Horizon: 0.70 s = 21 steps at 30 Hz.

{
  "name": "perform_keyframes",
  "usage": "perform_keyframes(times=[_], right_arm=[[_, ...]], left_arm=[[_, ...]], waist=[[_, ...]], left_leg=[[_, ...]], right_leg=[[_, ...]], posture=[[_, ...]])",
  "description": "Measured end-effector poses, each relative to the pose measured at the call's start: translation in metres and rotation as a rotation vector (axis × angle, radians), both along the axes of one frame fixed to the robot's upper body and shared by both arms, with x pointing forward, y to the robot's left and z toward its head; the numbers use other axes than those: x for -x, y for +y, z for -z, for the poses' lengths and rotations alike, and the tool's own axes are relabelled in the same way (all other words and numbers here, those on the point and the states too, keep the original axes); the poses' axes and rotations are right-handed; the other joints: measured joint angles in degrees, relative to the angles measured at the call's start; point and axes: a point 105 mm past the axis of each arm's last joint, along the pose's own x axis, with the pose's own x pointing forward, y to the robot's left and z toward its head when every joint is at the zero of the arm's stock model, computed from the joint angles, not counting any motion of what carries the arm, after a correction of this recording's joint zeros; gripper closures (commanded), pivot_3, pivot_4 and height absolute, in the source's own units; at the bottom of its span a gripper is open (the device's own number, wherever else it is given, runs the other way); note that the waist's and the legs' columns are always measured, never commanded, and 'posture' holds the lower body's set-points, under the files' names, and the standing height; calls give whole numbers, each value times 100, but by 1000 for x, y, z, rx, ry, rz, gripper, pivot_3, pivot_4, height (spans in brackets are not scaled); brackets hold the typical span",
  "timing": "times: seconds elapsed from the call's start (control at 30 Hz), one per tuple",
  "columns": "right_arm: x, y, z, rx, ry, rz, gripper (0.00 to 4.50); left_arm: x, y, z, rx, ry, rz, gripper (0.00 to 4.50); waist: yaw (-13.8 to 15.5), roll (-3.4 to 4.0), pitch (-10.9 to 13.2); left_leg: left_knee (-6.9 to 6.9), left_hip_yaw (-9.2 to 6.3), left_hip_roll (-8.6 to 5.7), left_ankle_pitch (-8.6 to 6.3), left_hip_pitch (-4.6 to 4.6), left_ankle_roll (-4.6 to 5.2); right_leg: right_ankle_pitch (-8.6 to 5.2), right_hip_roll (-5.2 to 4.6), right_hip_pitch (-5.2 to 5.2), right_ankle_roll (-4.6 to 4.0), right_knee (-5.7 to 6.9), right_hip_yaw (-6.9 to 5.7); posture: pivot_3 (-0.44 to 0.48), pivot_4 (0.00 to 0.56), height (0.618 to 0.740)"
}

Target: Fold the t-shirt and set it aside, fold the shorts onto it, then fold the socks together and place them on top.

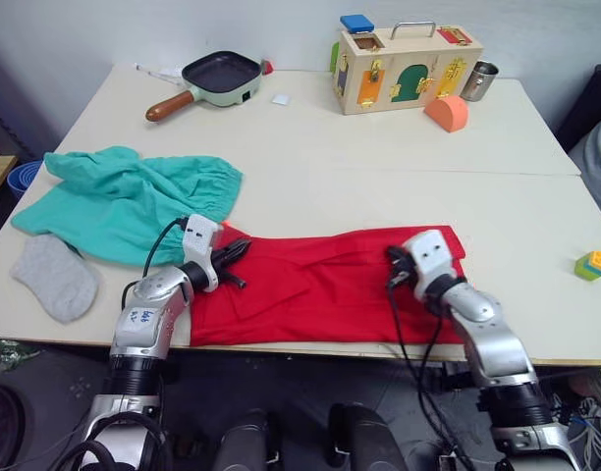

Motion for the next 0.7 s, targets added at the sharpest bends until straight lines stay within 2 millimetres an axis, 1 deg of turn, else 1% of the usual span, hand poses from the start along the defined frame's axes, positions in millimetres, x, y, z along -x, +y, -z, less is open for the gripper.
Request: perform_keyframes(times=[0.07, 0.2, 0.3, 0.37, 0.43, 0.57, 0.67, 0.7], right_arm=[[-1, -13, 1, -12, 5, 37, 4468], [-4, -51, 1, -16, 2, 135, 4468], [-4, -83, 0, -49, -4, 200, 4468], [-1, -96, -1, -95, -3, 201, 4468], [2, -99, -5, -127, -10, 142, 4468], [7, -105, -26, -169, -52, 61, 4468], [9, -105, -43, -188, -51, -21, 4500], [11, -105, -48, -192, -20, -59, 4316]], left_arm=[[1, 2, 0, 6, -6, 0, 4500], [5, 16, -4, 9, -29, 0, 4500], [10, 23, -15, 53, -72, 38, 4500], [14, 26, -25, 98, -102, 79, 4500], [22, 31, -35, 119, -133, 128, 4500], [39, 40, -55, 126, -179, 209, 4500], [58, 49, -59, 121, -156, 268, 3905], [65, 51, -60, 107, -144, 292, 3601]], waist=[[-3, 0, 0], [6, -2, -1], [23, -2, -1], [10, -2, -1], [-7, -1, 0], [-35, 0, 0], [-27, 1, 1], [-24, 4, 2]], left_leg=[[-1, 1, 1, 0, 1, -1], [1, 3, -2, 0, 1, 1], [1, 2, -2, 0, 0, 2], [0, 3, -1, 0, 0, 2], [-4, 5, 0, 1, 0, 1], [-11, 11, 6, 1, 7, -1], [-13, 11, 4, 1, 7, 0], [-13, 11, 3, 1, 6, 0]], right_leg=[[0, 1, 0, 0, 1, 1], [0, -1, 2, 0, -3, 0], [0, -2, 2, 0, -14, 0], [0, -1, 2, 0, -22, 0], [0, 1, -1, 0, -22, 1], [0, 6, -1, 0, -22, 5], [0, 4, -1, 0, -26, 7], [0, 2, -1, 0, -31, 8]], posture=[[0, 150, 740], [0, 150, 740], [0, 150, 740], [0, 150, 740], [0, 150, 740], [0, 150, 740], [0, 150, 740], [0, 150, 740]])
